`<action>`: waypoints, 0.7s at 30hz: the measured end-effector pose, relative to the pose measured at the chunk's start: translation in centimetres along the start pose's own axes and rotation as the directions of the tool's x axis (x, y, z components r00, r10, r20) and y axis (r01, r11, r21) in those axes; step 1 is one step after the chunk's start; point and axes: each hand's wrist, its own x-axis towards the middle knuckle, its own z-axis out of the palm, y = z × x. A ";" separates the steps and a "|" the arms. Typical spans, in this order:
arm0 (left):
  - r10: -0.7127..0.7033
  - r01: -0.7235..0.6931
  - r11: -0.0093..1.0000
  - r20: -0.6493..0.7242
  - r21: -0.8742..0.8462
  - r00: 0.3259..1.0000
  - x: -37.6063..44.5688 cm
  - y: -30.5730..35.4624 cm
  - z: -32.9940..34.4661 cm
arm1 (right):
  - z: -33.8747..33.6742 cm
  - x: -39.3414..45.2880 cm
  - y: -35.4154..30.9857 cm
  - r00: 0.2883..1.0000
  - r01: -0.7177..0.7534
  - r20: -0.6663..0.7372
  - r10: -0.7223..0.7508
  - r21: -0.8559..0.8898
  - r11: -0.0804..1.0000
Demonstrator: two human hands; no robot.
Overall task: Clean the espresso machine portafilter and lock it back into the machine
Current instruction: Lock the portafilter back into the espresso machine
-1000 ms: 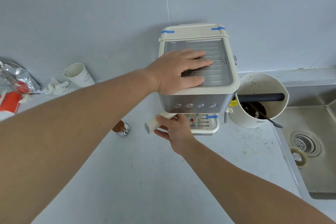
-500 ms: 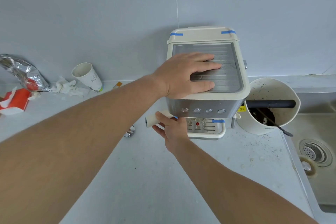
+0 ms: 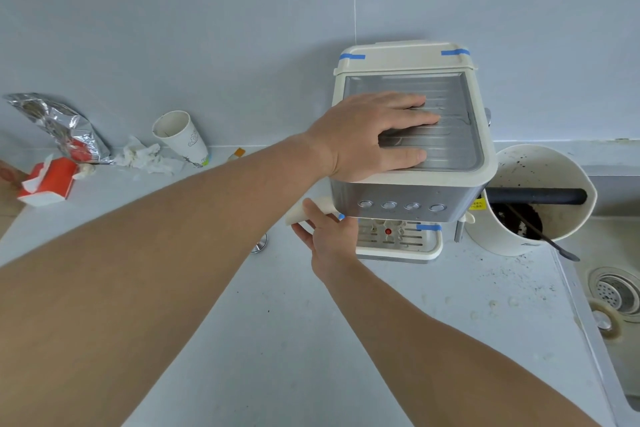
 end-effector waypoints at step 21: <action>-0.008 0.008 1.000 -0.015 -0.004 1.000 0.0 0.1 0.2 | -7.2 -3.5 -1.3 0.969 -0.048 0.239 0.070 -0.094 0.994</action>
